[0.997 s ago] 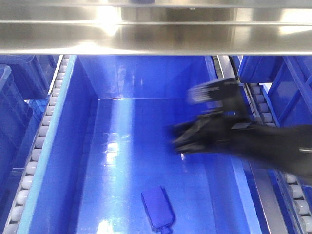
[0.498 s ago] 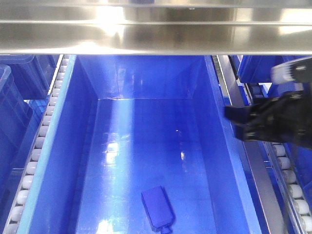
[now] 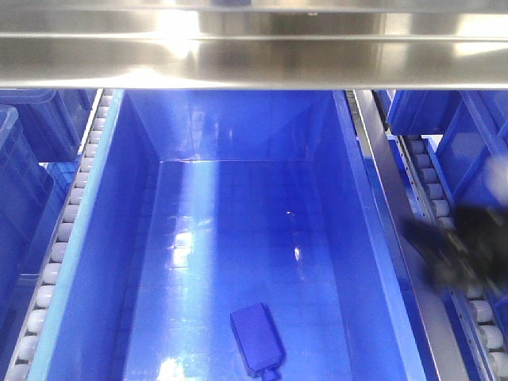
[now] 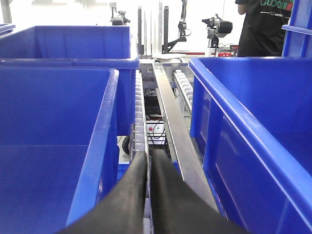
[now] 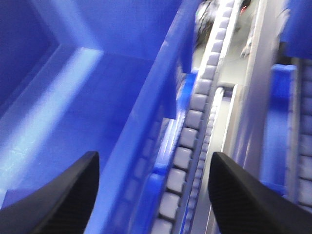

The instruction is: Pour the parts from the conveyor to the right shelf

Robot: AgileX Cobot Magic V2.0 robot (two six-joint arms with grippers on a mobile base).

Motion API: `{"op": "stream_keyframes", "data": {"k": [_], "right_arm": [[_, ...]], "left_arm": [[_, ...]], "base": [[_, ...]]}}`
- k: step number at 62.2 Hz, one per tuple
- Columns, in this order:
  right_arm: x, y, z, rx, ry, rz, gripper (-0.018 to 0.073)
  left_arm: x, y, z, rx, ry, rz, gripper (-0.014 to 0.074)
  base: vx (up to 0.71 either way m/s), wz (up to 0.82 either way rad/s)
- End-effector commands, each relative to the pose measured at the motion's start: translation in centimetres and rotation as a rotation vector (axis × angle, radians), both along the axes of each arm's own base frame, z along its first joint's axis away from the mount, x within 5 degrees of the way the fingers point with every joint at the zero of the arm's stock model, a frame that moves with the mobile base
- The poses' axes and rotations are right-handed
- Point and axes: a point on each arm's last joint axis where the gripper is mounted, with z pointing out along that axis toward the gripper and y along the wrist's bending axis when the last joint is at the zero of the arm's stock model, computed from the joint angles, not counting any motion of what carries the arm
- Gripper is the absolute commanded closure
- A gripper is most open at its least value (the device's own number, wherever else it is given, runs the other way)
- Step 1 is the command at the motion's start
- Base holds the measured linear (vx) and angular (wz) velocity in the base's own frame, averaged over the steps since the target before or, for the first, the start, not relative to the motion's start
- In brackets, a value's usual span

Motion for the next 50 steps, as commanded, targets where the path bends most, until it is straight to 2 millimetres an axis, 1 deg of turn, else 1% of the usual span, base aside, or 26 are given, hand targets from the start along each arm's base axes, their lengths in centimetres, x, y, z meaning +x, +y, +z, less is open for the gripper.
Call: {"op": "stream_keyframes", "data": {"k": [1,10,21,24,31,37,43,47,50], "right_arm": [[-1.6,-0.7,1.3,0.037,-0.145,-0.040,0.0103],[-4.7,-1.3,0.7,0.056,-0.222,-0.032,0.0103],[-8.2,-1.9,0.6,-0.001,-0.283,0.014,0.0103],[-9.0,-2.0,0.5,-0.006,-0.279,0.021,0.0104],[-10.8,-2.6,0.6,0.024,-0.339,-0.006,0.0104],[-11.7,-2.9,0.8,0.025,-0.400,-0.015,0.0104],[-11.9,-2.8,0.8,0.040,-0.403,-0.010,0.0111],[-11.9,-2.8,0.8,0.046,-0.395,-0.007,0.0143],[-11.9,-2.8,0.8,0.048,-0.397,-0.007,0.0204]], "left_arm": [[0.0,0.0,-0.3,-0.010,-0.053,-0.001,0.0603],[0.0,0.0,-0.3,-0.010,-0.053,-0.001,0.0603],[0.0,0.0,-0.3,-0.010,-0.053,-0.001,0.0603],[0.0,0.0,-0.3,-0.010,-0.053,-0.001,0.0603],[0.0,0.0,-0.3,-0.010,-0.053,-0.001,0.0603],[0.0,0.0,-0.3,-0.010,-0.053,-0.001,0.0603],[0.0,0.0,-0.3,-0.010,-0.053,-0.001,0.0603],[0.0,0.0,-0.3,-0.010,-0.053,-0.001,0.0603],[0.0,0.0,-0.3,-0.010,-0.053,-0.001,0.0603]], "base": [[0.00,0.00],[0.00,0.00],[0.00,0.00],[0.00,0.00],[0.00,0.00],[0.00,0.00],[0.00,0.00],[0.00,0.00],[0.00,0.00]]}}
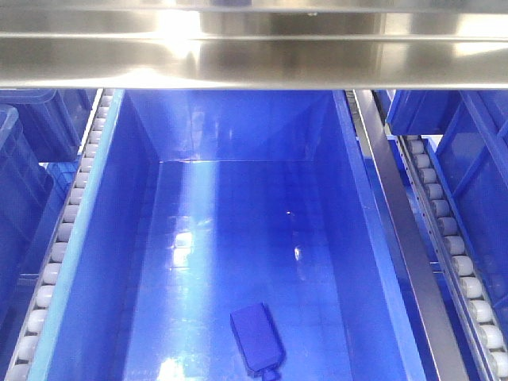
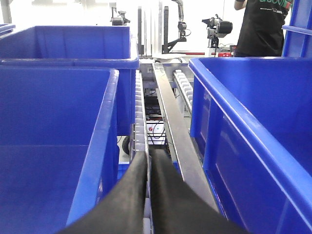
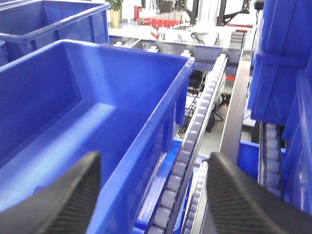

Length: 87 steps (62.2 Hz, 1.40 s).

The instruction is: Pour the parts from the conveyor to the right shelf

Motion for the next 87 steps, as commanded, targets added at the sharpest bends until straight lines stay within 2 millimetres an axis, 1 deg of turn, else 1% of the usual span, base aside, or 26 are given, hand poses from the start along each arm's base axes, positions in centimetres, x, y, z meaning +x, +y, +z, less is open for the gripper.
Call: {"op": "stream_keyframes", "data": {"k": [1,8,10,21,50,55,60,66,74,87], "right_arm": [[0.0,-0.1,1.3,0.036,-0.071,-0.016,0.0225],[0.0,-0.1,1.4,0.042,-0.081,-0.017,0.0508],[0.0,-0.1,1.4,0.044,-0.081,-0.017,0.0576],[0.0,0.1,1.4,0.076,-0.060,0.000,0.0568],[0.0,0.1,1.4,0.075,-0.066,-0.003,0.0569],[0.4,-0.1,0.8,0.057,-0.082,-0.035,0.0569],[0.5,-0.3,0.2,0.058,-0.102,-0.096,0.0569],[0.6,-0.7,-1.0,0.081,-0.123,-0.196,0.0569],[1.1,-1.2,-2.4,0.103,-0.070,-0.308,0.0569],[1.9,-1.9,-3.7,0.080,-0.117,-0.379,0.0569]], "left_arm": [[0.0,0.0,-0.3,-0.010,-0.053,-0.001,0.0603],[0.0,0.0,-0.3,-0.010,-0.053,-0.001,0.0603],[0.0,0.0,-0.3,-0.010,-0.053,-0.001,0.0603],[0.0,0.0,-0.3,-0.010,-0.053,-0.001,0.0603],[0.0,0.0,-0.3,-0.010,-0.053,-0.001,0.0603],[0.0,0.0,-0.3,-0.010,-0.053,-0.001,0.0603],[0.0,0.0,-0.3,-0.010,-0.053,-0.001,0.0603],[0.0,0.0,-0.3,-0.010,-0.053,-0.001,0.0603],[0.0,0.0,-0.3,-0.010,-0.053,-0.001,0.0603],[0.0,0.0,-0.3,-0.010,-0.053,-0.001,0.0603]], "base": [[0.00,0.00],[0.00,0.00],[0.00,0.00],[0.00,0.00],[0.00,0.00],[0.00,0.00],[0.00,0.00],[0.00,0.00],[0.00,0.00],[0.00,0.00]]}}
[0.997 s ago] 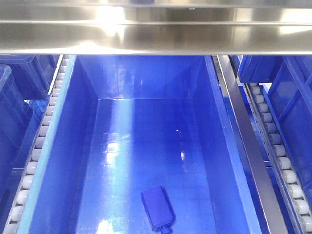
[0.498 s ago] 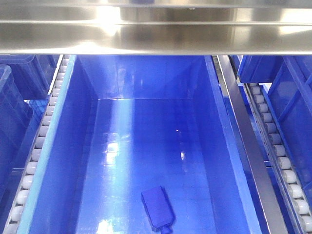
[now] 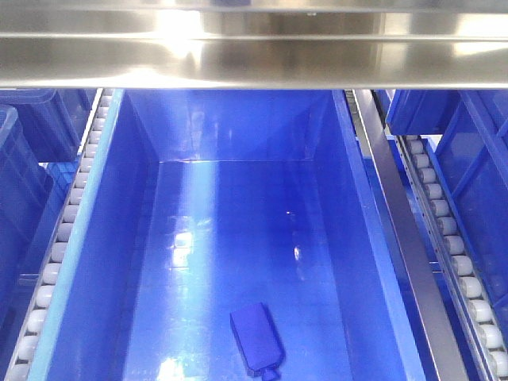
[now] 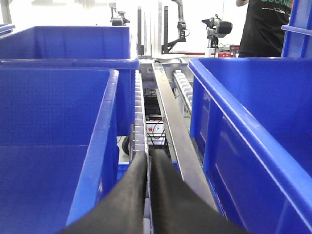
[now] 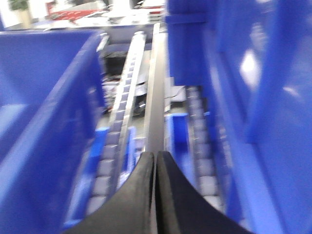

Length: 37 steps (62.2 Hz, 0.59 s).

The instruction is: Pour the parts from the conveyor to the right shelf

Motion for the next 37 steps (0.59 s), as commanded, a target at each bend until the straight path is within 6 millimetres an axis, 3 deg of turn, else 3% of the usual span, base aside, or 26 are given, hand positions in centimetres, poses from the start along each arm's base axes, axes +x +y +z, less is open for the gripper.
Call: {"op": "stream_keyframes", "data": {"k": [1,20,37], "right_arm": [[0.0,-0.3,1.0,-0.014,-0.144,-0.038,0.0569],[1.4,-0.1,-3.1,-0.034,-0.290,-0.009,0.0569],[1.4,0.0,-3.1,-0.046,-0.294,-0.007,0.0569]], "left_arm": [[0.0,0.0,-0.3,-0.010,-0.054,-0.001,0.0603],[0.0,0.0,-0.3,-0.010,-0.054,-0.001,0.0603],[0.0,0.0,-0.3,-0.010,-0.054,-0.001,0.0603]], "base": [[0.00,0.00],[0.00,0.00],[0.00,0.00]]}}
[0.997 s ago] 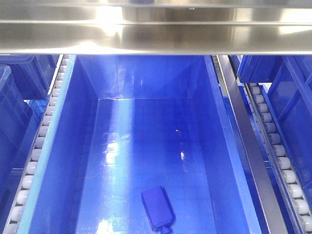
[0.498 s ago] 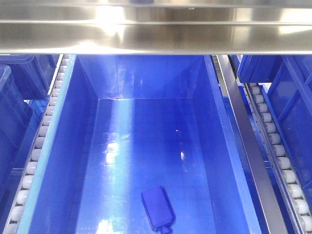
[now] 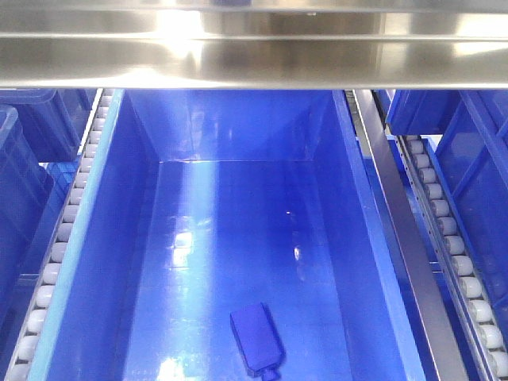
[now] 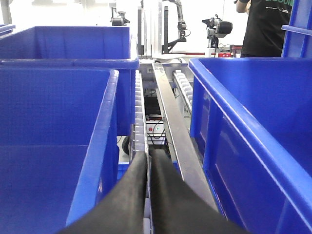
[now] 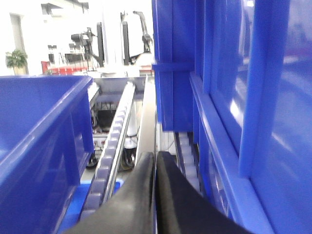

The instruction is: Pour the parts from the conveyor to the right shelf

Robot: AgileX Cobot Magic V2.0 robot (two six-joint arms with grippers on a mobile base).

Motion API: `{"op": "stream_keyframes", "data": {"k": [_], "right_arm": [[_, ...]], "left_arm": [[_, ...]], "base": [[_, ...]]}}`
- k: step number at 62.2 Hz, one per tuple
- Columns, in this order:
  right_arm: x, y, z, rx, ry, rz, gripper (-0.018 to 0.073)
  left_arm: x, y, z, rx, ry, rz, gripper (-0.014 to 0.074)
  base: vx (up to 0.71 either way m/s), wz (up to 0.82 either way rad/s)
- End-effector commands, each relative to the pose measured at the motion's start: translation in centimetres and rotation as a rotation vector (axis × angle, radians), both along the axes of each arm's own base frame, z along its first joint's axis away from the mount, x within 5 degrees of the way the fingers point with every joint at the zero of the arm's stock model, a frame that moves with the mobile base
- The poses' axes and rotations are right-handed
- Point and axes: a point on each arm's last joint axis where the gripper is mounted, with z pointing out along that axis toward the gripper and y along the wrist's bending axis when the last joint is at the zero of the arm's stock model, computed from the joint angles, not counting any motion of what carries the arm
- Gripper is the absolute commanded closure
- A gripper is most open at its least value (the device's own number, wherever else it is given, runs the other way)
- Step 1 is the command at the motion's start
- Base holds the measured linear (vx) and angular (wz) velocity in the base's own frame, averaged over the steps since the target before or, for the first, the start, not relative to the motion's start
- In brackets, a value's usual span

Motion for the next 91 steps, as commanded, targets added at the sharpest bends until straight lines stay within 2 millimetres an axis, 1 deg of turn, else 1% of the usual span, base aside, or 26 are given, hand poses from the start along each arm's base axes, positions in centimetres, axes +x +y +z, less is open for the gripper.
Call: {"op": "stream_keyframes", "data": {"k": [1,91], "right_arm": [[-0.08,0.12,0.05,-0.024,-0.071,0.009,0.0569],[-0.07,0.11,-0.01,-0.022,-0.064,0.008,0.0569]], "left_arm": [[0.00,0.00,-0.30,-0.010,-0.053,-0.001,0.0603],[0.00,0.00,-0.30,-0.010,-0.053,-0.001,0.0603]], "base": [[0.00,0.00],[0.00,0.00]]}}
